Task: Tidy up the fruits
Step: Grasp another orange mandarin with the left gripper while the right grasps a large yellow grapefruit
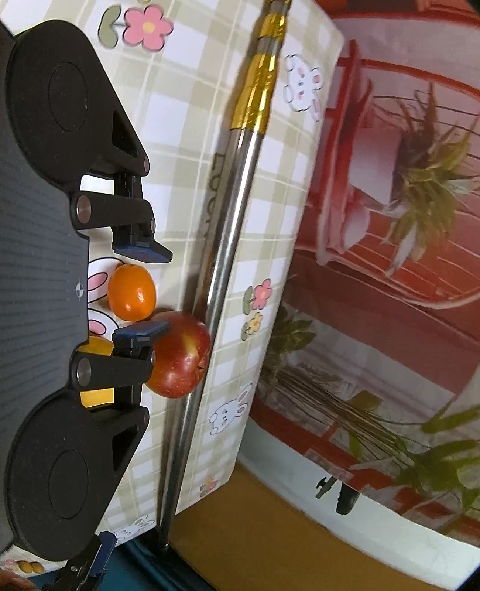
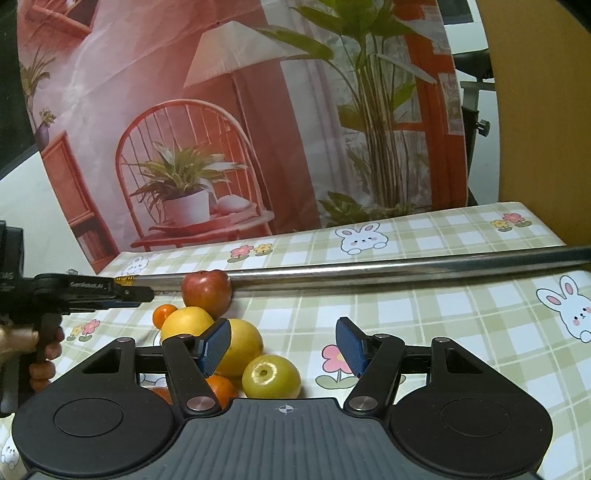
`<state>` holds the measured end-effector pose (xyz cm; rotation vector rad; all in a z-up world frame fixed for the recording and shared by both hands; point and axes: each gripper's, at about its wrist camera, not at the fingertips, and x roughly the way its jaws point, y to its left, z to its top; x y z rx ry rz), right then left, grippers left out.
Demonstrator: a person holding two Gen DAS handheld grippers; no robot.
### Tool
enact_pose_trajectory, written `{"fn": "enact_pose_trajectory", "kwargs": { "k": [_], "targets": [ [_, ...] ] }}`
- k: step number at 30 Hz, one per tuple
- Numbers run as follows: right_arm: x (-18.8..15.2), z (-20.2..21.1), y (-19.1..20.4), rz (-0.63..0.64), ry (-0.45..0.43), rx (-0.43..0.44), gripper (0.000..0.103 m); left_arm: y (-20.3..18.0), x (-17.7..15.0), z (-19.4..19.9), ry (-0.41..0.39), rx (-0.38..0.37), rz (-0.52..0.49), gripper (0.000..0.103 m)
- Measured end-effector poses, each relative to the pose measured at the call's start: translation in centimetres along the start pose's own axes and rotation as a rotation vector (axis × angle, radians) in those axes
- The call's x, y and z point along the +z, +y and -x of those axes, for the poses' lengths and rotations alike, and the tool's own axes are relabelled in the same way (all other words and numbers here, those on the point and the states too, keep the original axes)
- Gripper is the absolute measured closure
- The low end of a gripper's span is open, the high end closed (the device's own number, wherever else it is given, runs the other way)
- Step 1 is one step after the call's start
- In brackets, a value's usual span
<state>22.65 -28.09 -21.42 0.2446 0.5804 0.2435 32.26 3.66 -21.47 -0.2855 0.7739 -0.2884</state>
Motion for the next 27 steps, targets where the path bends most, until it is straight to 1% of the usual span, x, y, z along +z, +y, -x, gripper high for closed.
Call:
{"fn": "enact_pose_trajectory", "kwargs": {
  "k": [3, 7, 12, 17, 20, 27],
  "targets": [
    [-0.1, -0.1, -0.1, -0.005, 0.002, -0.001, 0.043, 0.2, -0.2, -1.1, 0.037, -0.001, 0.022, 0.061],
    [-0.1, -0.2, -0.2, -0.011, 0.006, 0.001, 0.043, 0.4, -0.5, -1.9, 0.058, -0.011, 0.045, 0.061],
    [-0.4, -0.2, -0.3, -0.014, 0.011, 0.000, 0.043, 0.2, -0.8, -2.5, 0.087, -0.002, 0.037, 0.062],
    [-0.5, -0.4, -0.3, -0.019, 0.015, 0.004, 0.043, 0.0, -1.0, -2.3, 0.080, 0.012, 0.014, 0.062],
    [-0.5, -0.4, -0.3, -0.020, 0.018, 0.006, 0.043, -0.4, -1.1, -1.9, 0.070, 0.039, -0.013, 0.062],
    [-0.4, -0.7, -0.2, -0.014, 0.029, 0.009, 0.043, -1.4, -1.0, 1.4, 0.008, 0.028, -0.084, 0.062]
  ]
}}
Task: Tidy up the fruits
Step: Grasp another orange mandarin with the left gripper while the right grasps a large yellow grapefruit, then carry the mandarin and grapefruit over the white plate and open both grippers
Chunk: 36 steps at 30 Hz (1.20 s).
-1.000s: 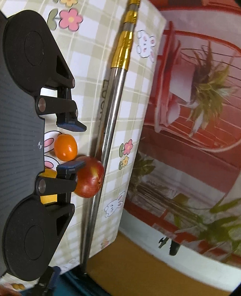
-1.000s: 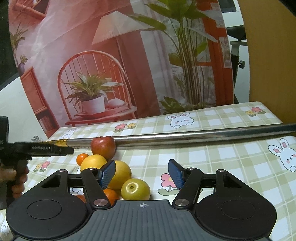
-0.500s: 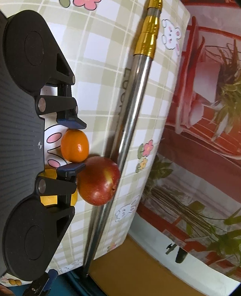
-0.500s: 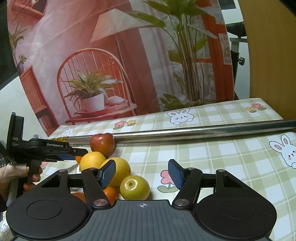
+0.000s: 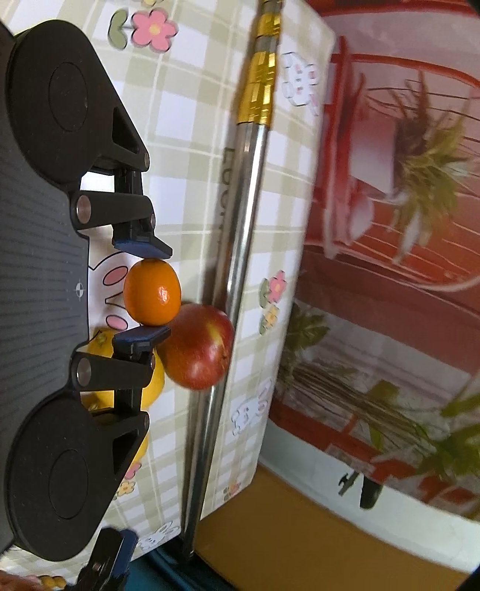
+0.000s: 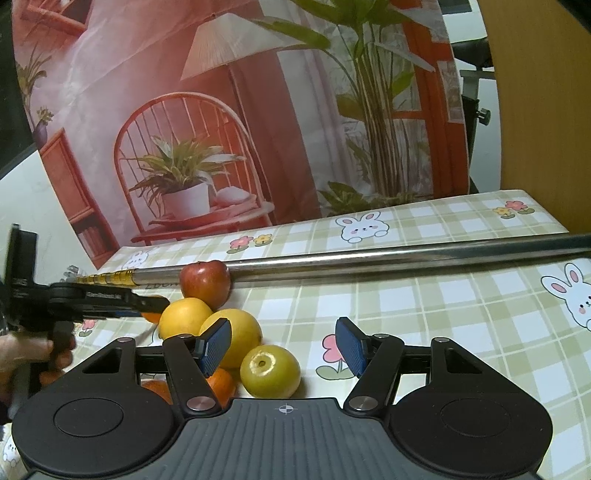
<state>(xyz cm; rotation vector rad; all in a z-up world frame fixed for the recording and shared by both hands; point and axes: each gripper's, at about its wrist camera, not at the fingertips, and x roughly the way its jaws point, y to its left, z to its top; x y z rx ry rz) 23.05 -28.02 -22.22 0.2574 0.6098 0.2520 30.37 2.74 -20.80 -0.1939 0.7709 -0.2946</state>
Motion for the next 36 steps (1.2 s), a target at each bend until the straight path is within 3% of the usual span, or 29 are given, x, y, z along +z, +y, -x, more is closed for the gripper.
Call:
{"fn": "enact_pose_trajectory", "kwargs": {
  "k": [8, 16, 26, 36],
  "targets": [
    [1.0, -1.4, 1.3, 0.084, 0.015, 0.047, 0.044, -1.1, -1.5, 5.0, -0.048, -0.022, -0.054, 0.062],
    [1.7, -4.7, 4.2, 0.226, 0.073, 0.119, 0.044, -0.6, -3.2, 9.1, -0.059, -0.026, -0.020, 0.062],
    [1.0, -8.5, 5.6, 0.269, 0.173, 0.116, 0.044, -0.3, -4.7, 10.4, -0.057, -0.004, -0.003, 0.062],
    [0.0, -10.2, 5.7, 0.282, 0.214, 0.111, 0.045, -0.7, -5.7, 10.5, -0.044, -0.010, 0.004, 0.062]
  ]
}}
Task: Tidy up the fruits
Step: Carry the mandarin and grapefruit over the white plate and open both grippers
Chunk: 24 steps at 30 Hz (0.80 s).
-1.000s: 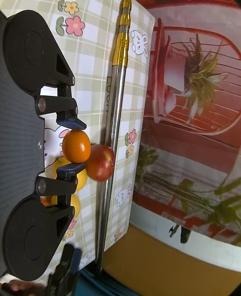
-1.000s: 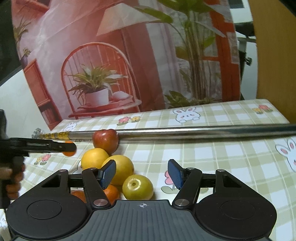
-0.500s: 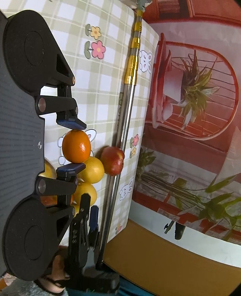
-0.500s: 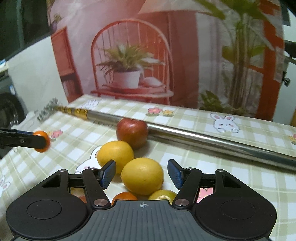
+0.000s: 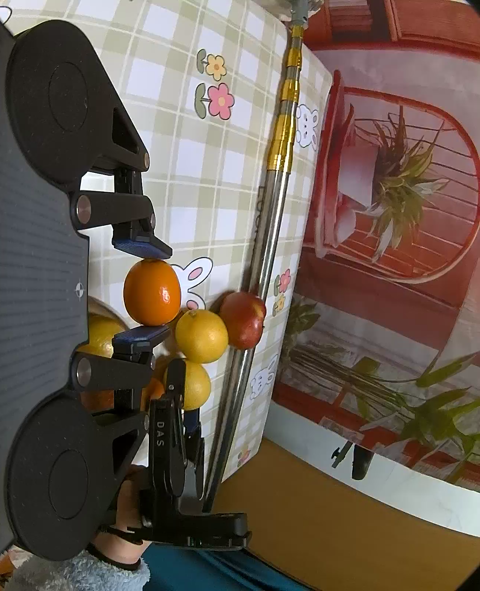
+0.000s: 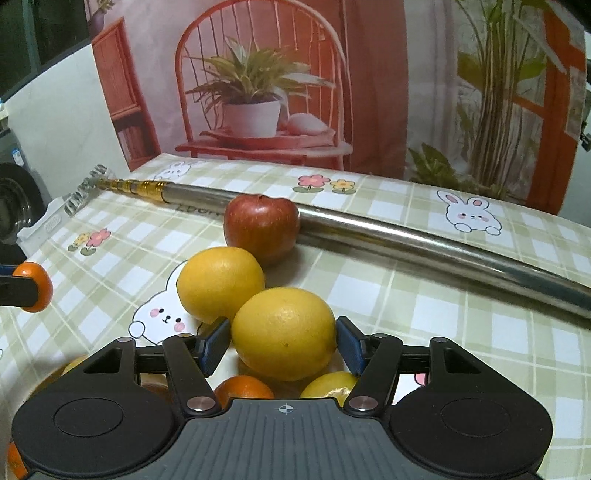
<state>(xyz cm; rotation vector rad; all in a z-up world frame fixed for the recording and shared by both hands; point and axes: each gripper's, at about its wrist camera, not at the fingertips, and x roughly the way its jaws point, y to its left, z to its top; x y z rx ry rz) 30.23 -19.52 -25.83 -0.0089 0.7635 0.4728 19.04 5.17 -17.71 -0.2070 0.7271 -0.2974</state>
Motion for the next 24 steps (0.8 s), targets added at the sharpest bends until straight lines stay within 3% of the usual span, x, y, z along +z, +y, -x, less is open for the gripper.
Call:
{"fn": "enact_pose_trajectory", "kwargs": {
  "k": [11, 24],
  "targets": [
    [-0.6, 1.2, 0.4, 0.005, -0.052, -0.019, 0.047, -0.8, -0.6, 0.6, 0.002, -0.009, -0.008, 0.062],
    [-3.1, 9.2, 1.6, -0.142, -0.181, -0.009, 0.046, -2.9, -2.4, 3.4, -0.008, -0.049, -0.001, 0.062]
  ]
}}
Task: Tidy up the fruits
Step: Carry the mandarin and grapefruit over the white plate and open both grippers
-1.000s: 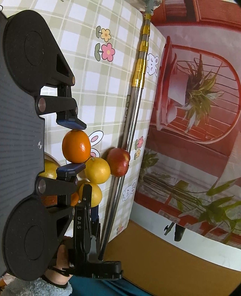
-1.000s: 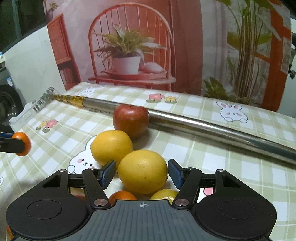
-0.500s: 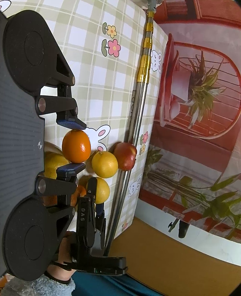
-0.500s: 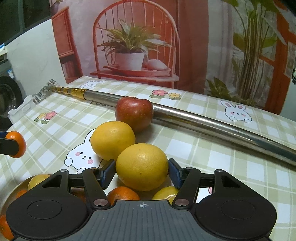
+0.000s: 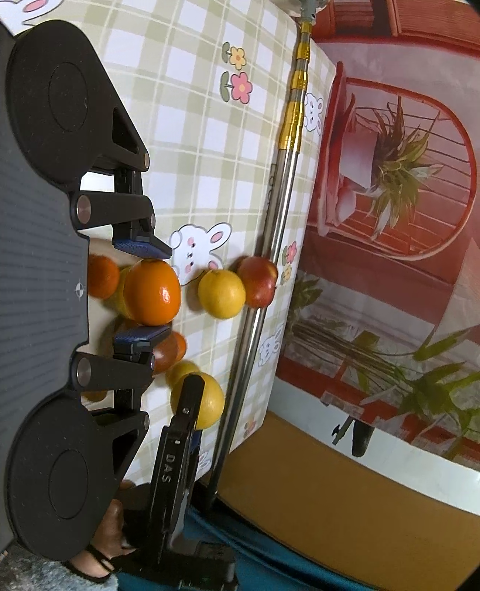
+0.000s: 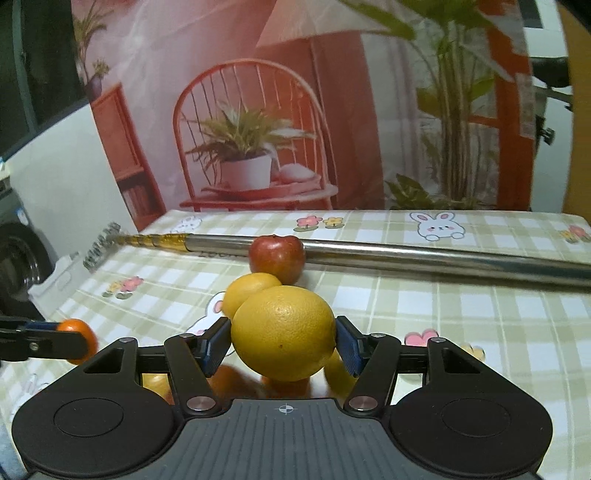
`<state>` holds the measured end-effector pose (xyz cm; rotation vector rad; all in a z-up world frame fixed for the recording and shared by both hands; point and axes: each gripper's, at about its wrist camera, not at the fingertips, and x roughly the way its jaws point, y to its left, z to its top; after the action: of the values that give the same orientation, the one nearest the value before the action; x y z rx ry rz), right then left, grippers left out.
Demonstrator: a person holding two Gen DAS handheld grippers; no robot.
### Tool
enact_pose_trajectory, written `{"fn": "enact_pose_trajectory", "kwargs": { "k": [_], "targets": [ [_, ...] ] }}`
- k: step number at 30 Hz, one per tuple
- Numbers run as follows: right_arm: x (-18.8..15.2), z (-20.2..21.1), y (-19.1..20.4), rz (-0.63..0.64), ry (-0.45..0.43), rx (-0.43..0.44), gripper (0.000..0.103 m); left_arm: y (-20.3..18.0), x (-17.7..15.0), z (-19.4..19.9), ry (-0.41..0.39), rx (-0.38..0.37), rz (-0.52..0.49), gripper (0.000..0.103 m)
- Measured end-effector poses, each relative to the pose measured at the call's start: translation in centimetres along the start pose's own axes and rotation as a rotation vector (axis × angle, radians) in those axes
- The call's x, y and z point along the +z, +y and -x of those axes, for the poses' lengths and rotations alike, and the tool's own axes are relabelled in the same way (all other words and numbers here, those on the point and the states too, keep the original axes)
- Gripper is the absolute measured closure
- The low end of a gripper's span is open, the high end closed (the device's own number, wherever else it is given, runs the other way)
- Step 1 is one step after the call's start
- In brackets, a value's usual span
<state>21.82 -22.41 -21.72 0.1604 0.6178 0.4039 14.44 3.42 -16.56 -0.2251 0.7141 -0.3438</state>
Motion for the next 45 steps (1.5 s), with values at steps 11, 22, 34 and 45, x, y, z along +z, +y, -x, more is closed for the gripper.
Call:
{"fn": "enact_pose_trajectory", "kwargs": {
  "k": [11, 22, 34, 45],
  "targets": [
    [-4.2, 6.3, 1.5, -0.104, -0.037, -0.003, 0.046, -2.7, -3.1, 1.2, 0.059, -0.031, -0.048, 0.062],
    [-8.5, 8.3, 2.2, -0.169, -0.001, -0.001, 0.046, -4.1, -5.1, 1.1, 0.118, -0.027, -0.098, 0.062],
    [-10.5, 9.1, 2.7, -0.140, 0.016, 0.006, 0.046, -4.8, -7.0, -0.6, 0.188, 0.018, -0.143, 0.062],
    [-10.6, 8.8, 3.0, -0.120, 0.017, 0.008, 0.046, -4.8, -7.5, -1.1, 0.204, 0.013, -0.149, 0.062]
  ]
}}
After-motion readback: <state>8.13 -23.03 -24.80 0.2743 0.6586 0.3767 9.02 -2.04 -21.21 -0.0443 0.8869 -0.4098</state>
